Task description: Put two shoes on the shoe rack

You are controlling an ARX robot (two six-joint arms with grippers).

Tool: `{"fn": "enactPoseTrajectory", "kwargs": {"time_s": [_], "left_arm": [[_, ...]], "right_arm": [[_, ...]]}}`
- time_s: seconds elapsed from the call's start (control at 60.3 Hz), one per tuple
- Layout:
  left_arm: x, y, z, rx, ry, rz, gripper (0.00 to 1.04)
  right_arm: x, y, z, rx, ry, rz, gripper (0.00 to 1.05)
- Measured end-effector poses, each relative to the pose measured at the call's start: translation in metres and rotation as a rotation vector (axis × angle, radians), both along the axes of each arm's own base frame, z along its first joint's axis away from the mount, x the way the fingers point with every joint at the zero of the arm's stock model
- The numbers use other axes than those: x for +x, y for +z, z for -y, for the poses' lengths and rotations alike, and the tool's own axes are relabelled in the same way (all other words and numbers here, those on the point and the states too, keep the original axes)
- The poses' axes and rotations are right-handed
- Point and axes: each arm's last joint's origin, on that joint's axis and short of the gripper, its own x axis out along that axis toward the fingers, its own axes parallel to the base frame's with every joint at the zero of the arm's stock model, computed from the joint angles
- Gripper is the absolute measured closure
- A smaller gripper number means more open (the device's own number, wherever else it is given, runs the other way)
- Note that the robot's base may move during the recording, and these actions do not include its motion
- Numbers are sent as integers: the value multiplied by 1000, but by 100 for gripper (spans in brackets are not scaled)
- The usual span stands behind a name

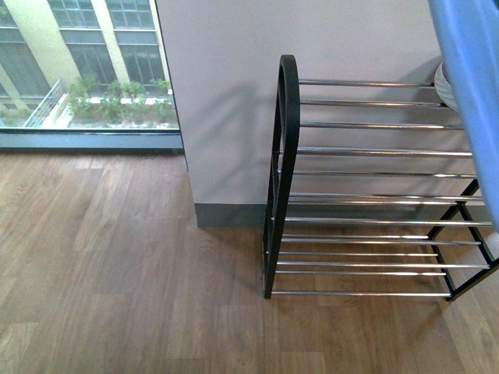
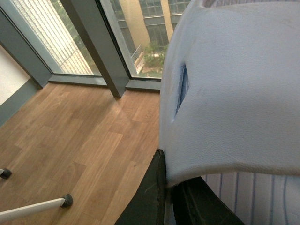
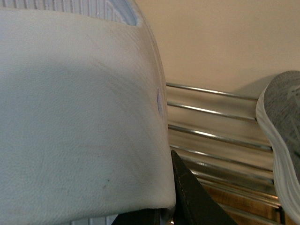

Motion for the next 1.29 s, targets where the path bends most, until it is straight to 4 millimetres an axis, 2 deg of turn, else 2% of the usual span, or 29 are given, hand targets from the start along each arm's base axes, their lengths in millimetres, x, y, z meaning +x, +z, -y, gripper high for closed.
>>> {"fn": "enactPoseTrajectory", "kwargs": {"time_s": [0.099,0.315,0.431,0.514,0.663,0.879,1.111,1.293], "left_arm": [[0,0,0,0,0,0,103],[0,0,0,0,0,0,103],[0,0,0,0,0,0,103],[0,0,0,0,0,0,103],[0,0,0,0,0,0,103],[0,0,0,0,0,0,103],[0,0,0,0,0,0,103],[0,0,0,0,0,0,103]], "right_arm": [[37,-1,-3,-16,-7,-28,103],[99,-9,-6,-68,-25,-72,103],[139,-23,0,-151,-87,-131,103],[156,-33,7,-189,-117,-174,103],[175,-48,18,-249,-162,-217,103],[191,-67,32,-347,-212,-251,103],[205,-73,46,-432,-268,-272,103],[216,-73,69,-486,-341,-279,103]]}}
